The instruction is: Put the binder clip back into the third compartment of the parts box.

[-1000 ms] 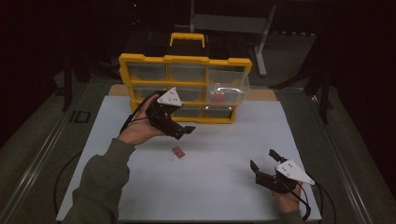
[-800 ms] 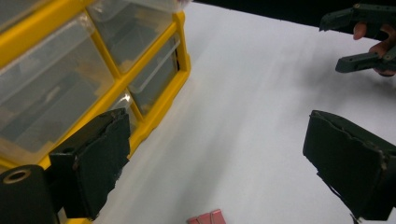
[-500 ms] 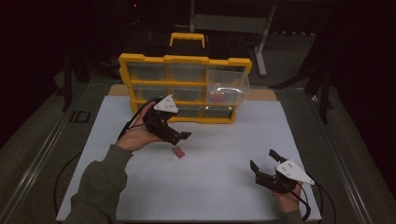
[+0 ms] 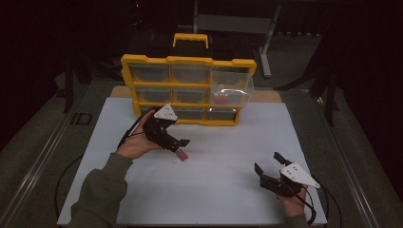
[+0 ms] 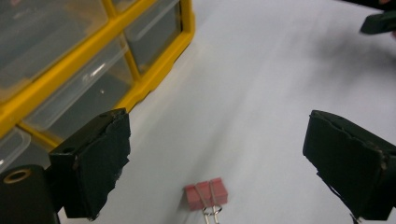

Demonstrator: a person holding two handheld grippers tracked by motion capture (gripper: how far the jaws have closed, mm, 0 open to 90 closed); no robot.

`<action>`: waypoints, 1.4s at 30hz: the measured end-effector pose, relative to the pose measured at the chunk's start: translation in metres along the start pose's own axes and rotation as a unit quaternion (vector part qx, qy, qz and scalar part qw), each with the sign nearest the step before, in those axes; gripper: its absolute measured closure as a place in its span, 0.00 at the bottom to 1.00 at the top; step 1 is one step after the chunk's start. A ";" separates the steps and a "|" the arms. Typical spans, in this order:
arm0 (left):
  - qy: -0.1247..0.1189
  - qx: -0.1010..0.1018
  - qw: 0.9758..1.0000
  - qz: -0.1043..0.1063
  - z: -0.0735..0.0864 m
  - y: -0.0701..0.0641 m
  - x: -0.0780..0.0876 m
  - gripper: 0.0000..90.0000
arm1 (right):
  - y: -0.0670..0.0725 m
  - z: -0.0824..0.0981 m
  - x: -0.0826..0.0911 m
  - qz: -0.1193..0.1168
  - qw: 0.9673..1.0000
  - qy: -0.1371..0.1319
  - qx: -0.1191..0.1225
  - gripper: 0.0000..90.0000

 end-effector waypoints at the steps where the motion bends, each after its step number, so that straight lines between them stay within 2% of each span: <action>1: -0.001 0.006 1.000 0.000 0.002 0.001 -0.001 0.08 | 0.000 0.000 0.000 0.000 1.000 0.000 0.000 0.18; 9: 0.014 0.021 1.000 -0.007 0.020 0.008 -0.007 0.09 | 0.000 0.000 0.000 0.000 1.000 0.000 0.001 0.18; 20: 0.028 0.031 0.999 -0.012 0.033 0.007 -0.018 0.09 | 0.000 0.000 0.000 0.000 1.000 0.001 0.001 0.18; 42: 0.062 0.030 0.998 -0.003 0.056 -0.002 -0.039 0.09 | 0.000 0.001 -0.001 0.001 1.000 0.003 0.003 0.19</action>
Point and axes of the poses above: each handheld gripper's, and its own axes: x roughly backward along the jaws, z roughly out of its underside, y roughly to its left, the point moved 4 cm from there along -x, roughly forward along the jaws, and after that the axes turned 8 degrees about z, right-handed, at the moved point
